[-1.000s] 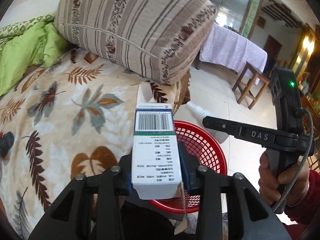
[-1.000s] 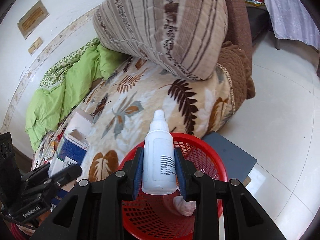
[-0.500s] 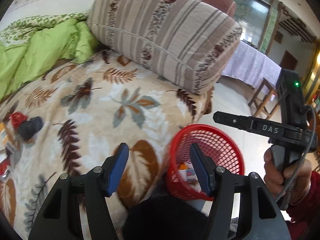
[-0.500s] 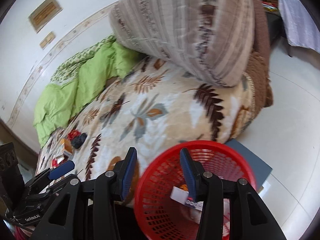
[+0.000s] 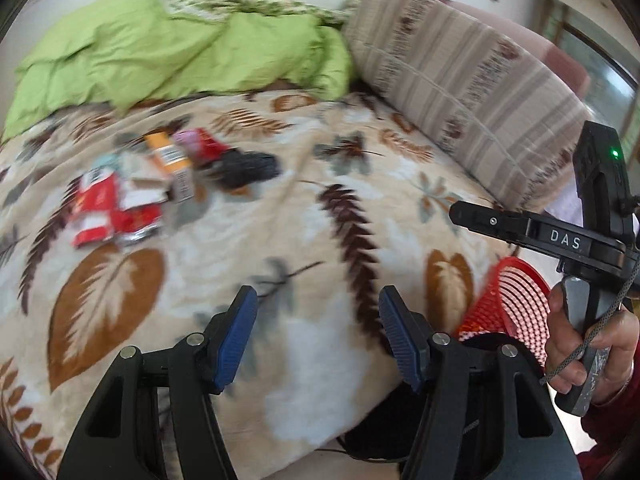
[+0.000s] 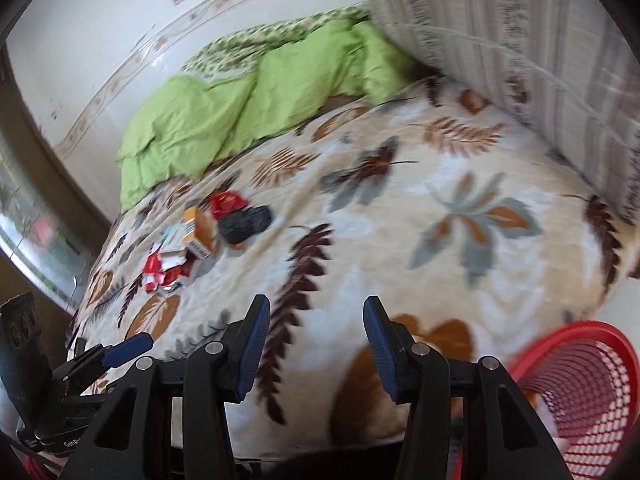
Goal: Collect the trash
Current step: 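Move both open tools back toward the trash on the bed, then grasp the red snack bag with the left tool while the right tool grasps the black plastic bag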
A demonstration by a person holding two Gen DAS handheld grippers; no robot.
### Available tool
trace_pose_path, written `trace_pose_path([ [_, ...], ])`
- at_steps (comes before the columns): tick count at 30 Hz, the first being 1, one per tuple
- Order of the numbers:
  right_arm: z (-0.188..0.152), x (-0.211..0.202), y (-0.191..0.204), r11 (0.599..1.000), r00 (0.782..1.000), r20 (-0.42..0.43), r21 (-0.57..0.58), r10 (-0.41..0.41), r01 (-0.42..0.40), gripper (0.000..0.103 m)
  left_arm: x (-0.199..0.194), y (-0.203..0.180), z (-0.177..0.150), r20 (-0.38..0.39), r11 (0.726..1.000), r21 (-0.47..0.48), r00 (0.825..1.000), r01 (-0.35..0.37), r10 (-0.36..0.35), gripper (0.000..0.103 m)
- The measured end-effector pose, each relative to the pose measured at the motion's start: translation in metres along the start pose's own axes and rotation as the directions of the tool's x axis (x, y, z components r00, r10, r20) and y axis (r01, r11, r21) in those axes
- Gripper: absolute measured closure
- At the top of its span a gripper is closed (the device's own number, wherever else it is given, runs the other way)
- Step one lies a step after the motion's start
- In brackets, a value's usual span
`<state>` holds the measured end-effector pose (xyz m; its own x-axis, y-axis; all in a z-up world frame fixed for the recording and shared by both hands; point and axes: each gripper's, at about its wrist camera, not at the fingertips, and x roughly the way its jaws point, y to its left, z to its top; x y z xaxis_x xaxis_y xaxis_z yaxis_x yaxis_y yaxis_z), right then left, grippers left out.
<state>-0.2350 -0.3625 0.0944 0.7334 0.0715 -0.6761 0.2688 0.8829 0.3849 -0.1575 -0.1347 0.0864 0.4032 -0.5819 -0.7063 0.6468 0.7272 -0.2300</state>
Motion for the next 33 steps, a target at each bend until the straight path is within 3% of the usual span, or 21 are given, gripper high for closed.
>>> trace_pose_path([
  [5,0.007,0.043,0.052,0.994,0.999,-0.048,-0.103,0.025,-0.030,0.051,-0.010,0.053,0.000,0.035,0.990,-0.101,0.995,-0.095,0.099,0.041],
  [9,0.006,0.072,0.079,0.989,0.999,-0.035,-0.146,0.027,-0.032,0.050,-0.017,0.103,0.007,0.057,0.960,-0.218,0.979,-0.178,0.194,0.035],
  [15,0.007,0.086,0.085,0.988,0.998,-0.054,-0.146,0.035,-0.043,0.049,-0.006,0.166,0.029,0.046,0.903,-0.351,0.959,-0.247,0.280,0.034],
  [18,0.007,0.087,0.087,0.988,0.999,-0.045,-0.151,0.031,-0.037,0.049,0.011,0.187,0.047,0.044,0.883,-0.402,0.958,-0.244,0.284,0.034],
  [26,0.005,0.085,0.088,0.982,0.999,-0.037,-0.189,0.012,-0.018,0.049,0.069,0.211,0.062,-0.026,0.894,-0.378,0.969,-0.238,0.247,0.031],
  [29,0.007,0.088,0.085,0.984,0.999,-0.046,-0.179,0.016,-0.024,0.049,0.073,0.211,0.062,-0.018,0.901,-0.362,0.968,-0.241,0.252,0.031],
  [33,0.006,0.090,0.086,0.985,0.998,-0.052,-0.170,0.025,-0.033,0.049,0.067,0.210,0.061,0.007,0.902,-0.362,0.966,-0.237,0.257,0.049],
])
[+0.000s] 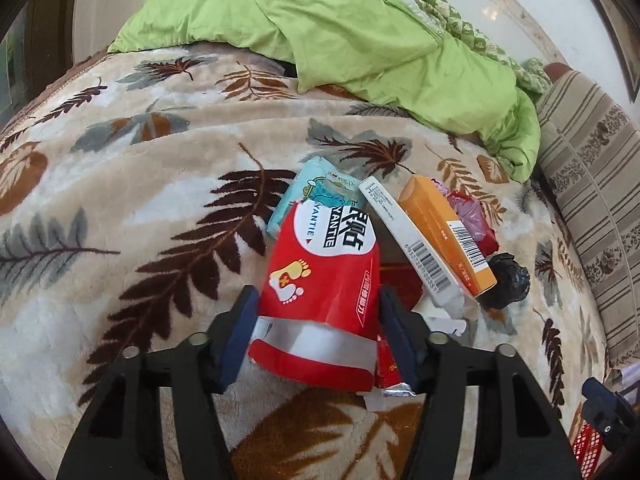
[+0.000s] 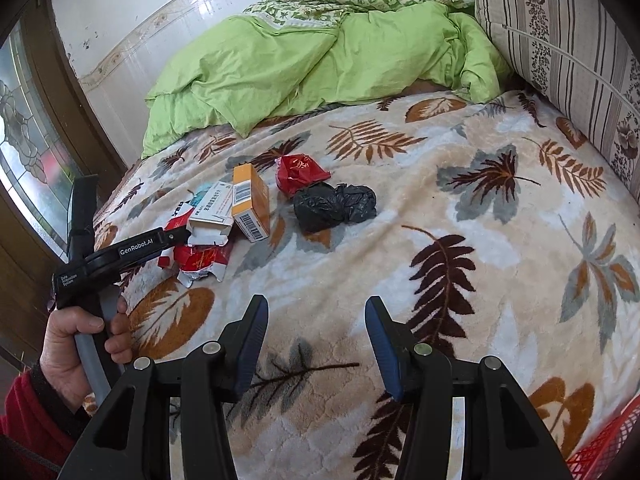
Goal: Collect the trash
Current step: 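Grasp the red snack bag with the left tool while the right tool grasps the black plastic bag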
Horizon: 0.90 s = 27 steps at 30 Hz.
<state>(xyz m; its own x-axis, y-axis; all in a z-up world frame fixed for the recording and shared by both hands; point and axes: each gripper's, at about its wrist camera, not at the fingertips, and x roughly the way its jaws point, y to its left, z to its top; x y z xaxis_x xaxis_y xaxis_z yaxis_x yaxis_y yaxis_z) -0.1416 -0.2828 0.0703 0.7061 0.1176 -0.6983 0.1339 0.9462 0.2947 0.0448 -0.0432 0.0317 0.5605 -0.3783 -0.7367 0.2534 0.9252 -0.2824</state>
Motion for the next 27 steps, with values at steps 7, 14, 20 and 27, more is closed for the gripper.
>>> trace_pose_path([
  [7,-0.001,-0.002,0.000,1.000,1.000,0.008,-0.004,-0.004,0.004,0.049,-0.026,0.012,-0.002,0.051,0.997,-0.076,0.998,0.025,-0.021,0.055],
  [14,0.025,0.031,-0.017,0.993,0.999,-0.036,0.117,0.023,-0.018,0.046,-0.046,0.011,-0.004,0.094,0.999,-0.050,0.996,0.006,-0.001,0.055],
  [20,0.063,0.077,-0.017,0.989,0.999,-0.031,0.145,-0.027,0.032,0.034,-0.044,0.007,-0.005,0.091,1.000,-0.016,0.996,-0.006,0.008,0.055],
  [27,0.094,0.125,-0.022,0.978,0.994,-0.043,0.179,-0.104,0.110,0.034,-0.043,0.002,-0.004,0.094,1.000,0.006,0.996,0.003,-0.003,0.055],
])
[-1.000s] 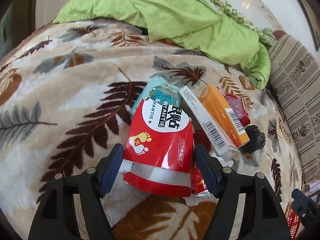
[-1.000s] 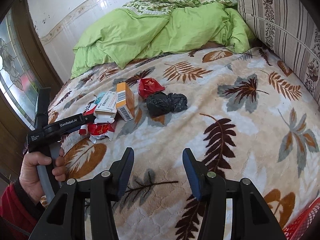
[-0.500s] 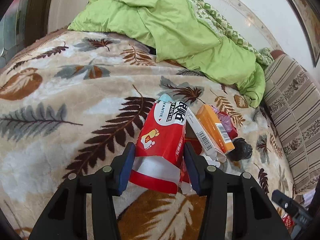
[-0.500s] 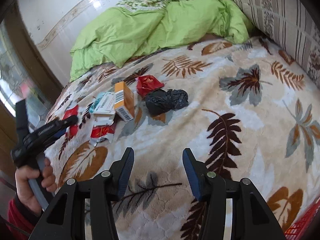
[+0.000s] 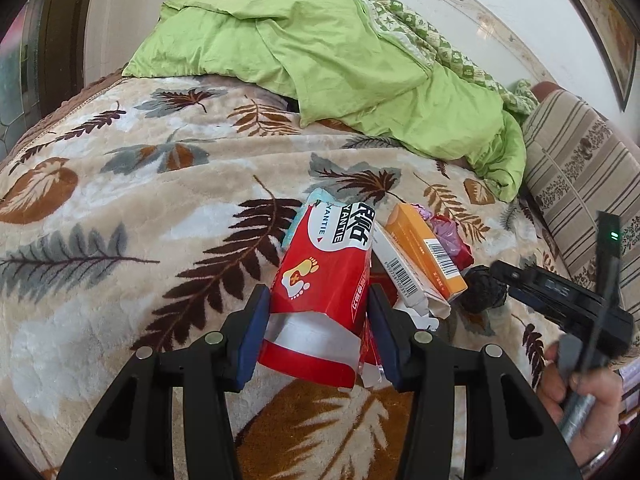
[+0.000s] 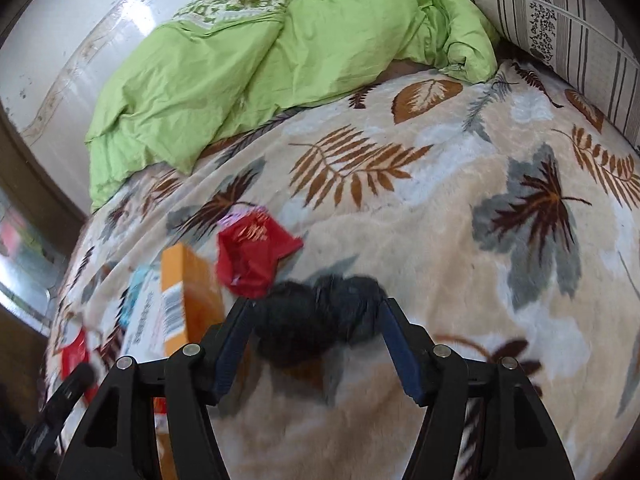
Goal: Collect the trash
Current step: 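Grasp the red snack bag with the left tool while the right tool grasps the black plastic bag, then lift the red snack bag with the left tool while the right tool lifts the black bag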
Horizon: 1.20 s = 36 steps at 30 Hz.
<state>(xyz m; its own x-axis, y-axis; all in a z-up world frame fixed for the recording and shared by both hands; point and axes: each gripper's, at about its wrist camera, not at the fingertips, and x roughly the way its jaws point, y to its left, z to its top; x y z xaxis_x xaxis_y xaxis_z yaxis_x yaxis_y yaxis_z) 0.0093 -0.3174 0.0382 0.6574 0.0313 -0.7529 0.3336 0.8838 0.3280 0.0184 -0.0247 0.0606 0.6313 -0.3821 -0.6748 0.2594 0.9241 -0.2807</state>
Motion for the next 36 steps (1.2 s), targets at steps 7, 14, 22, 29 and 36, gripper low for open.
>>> trace_pose_path([
  [7,-0.002,0.010,-0.003,0.999,0.999,-0.004,-0.009,0.043,-0.043,0.043,-0.001,0.000,-0.001,0.002,1.000,0.013,1.000,-0.004,0.004,0.055],
  [14,-0.014,-0.011,0.007,0.992,0.995,0.002,-0.078,0.100,-0.100,0.076,-0.007,-0.006,-0.004,0.011,1.000,0.018,1.000,-0.002,0.002,0.055],
  [22,-0.035,-0.066,0.018,0.982,0.989,0.095,-0.162,0.118,-0.101,0.076,-0.027,-0.015,-0.015,0.051,0.999,0.039,0.999,-0.009,0.007,0.055],
  [29,-0.063,-0.110,0.012,0.978,0.980,0.135,-0.165,0.148,-0.125,0.076,-0.056,-0.034,-0.039,0.083,0.995,0.097,0.996,-0.029,0.021,0.055],
  [36,-0.094,-0.140,0.014,0.969,0.975,0.162,-0.215,0.154,-0.117,0.076,-0.098,-0.049,-0.078,0.105,0.984,0.163,0.993,-0.069,0.052,0.055],
])
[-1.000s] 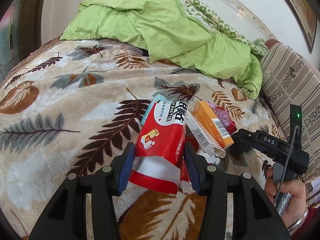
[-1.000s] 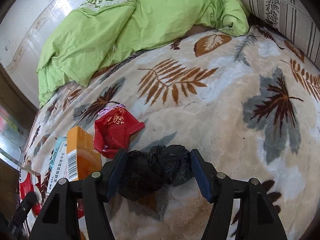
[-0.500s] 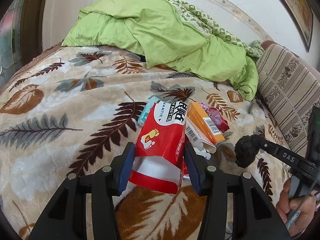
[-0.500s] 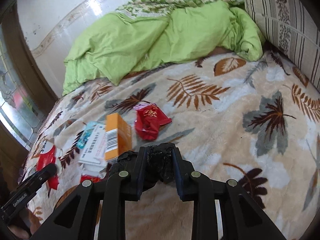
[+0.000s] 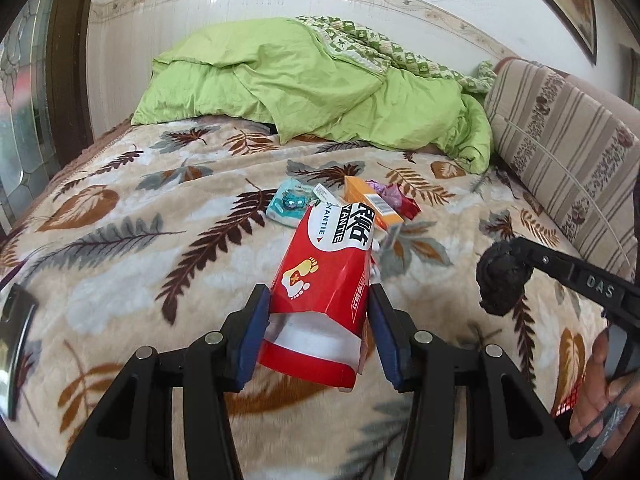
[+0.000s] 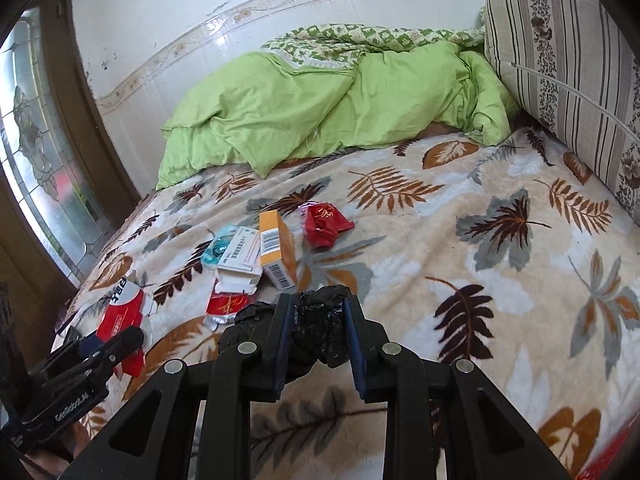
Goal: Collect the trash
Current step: 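Lift the red snack bag with the left tool while the right tool lifts the black bag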
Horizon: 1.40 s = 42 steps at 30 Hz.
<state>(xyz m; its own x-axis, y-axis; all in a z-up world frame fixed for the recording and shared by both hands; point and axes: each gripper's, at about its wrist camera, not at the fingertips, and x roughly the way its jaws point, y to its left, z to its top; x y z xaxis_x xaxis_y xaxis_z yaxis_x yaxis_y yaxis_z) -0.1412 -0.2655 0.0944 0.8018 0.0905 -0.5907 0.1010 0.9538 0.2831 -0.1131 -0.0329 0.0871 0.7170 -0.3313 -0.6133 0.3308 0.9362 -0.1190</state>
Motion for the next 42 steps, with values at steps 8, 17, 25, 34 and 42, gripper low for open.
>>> trace_pose_path([
  [8,-0.019,-0.026,0.006,0.999,1.000,0.021,-0.035,0.018,-0.017,0.076,-0.034,-0.012,-0.027,0.034,0.997,0.057,0.998,-0.053,0.051,0.055],
  [17,-0.020,-0.034,0.002,0.999,0.999,0.038,-0.037,0.001,0.000,0.076,-0.027,-0.021,-0.028,0.033,0.994,0.087,0.997,-0.069,0.067,0.054],
  [25,-0.019,-0.030,0.002,1.000,1.000,0.027,-0.031,0.005,-0.004,0.076,-0.017,-0.022,-0.029,0.018,0.989,0.110,0.995,-0.099,0.098,0.054],
  [34,-0.019,-0.027,0.004,1.000,1.000,0.023,-0.031,0.006,-0.005,0.076,-0.014,-0.021,-0.027,0.013,0.989,0.108,0.995,-0.097,0.096,0.053],
  [42,-0.020,-0.025,0.003,1.000,1.000,0.021,-0.027,-0.005,0.006,0.076,-0.014,-0.022,-0.027,0.014,0.989,0.108,0.995,-0.097,0.096,0.053],
])
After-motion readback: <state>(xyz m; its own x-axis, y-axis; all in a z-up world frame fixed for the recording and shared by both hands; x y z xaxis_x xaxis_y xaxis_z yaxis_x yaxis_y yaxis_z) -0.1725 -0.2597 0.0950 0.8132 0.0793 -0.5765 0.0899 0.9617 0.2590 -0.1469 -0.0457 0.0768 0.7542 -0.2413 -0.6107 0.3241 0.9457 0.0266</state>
